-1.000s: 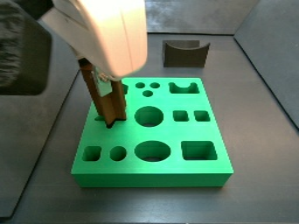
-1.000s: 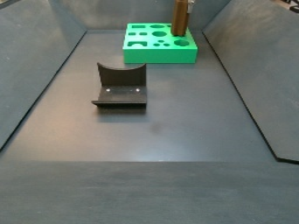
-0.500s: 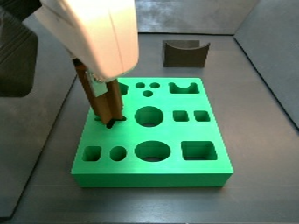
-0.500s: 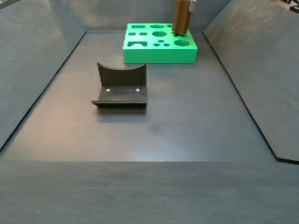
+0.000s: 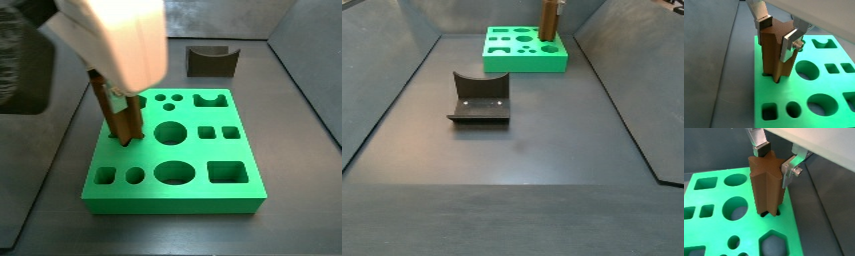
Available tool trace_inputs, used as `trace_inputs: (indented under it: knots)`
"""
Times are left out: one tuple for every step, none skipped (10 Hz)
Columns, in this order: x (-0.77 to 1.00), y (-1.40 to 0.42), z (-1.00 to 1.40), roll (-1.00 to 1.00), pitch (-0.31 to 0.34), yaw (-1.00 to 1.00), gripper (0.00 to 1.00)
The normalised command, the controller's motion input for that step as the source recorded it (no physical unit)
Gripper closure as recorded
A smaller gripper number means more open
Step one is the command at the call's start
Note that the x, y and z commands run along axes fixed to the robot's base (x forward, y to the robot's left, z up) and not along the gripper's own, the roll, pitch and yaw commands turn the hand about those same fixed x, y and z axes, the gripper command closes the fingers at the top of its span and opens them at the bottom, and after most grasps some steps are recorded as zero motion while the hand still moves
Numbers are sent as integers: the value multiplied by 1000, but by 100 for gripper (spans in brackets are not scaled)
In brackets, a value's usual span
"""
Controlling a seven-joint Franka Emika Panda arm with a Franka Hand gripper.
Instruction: Insert the star object.
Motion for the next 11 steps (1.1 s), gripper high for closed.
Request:
trace_inputs:
  knots:
    - [237,0,-346,56,36,237,100]
    - [0,0,-300,51,0,329,100]
    - [-203,0,-269,46,-107,331,100]
    - [-274,0,-277,14,-113,343,100]
    - [-257,0,-254,0,-96,334,100]
    - [-229,-20,-226,6,-91,234,100]
    - [-160,0,-211,27,-53,177,100]
    - [-114,0,-223,44,-50,254,100]
    - [-37,0,-209,67,-36,311,100]
    - [0,-14,-157,83,-3,331,100]
    - [0,-11,-137,79,0,329,100]
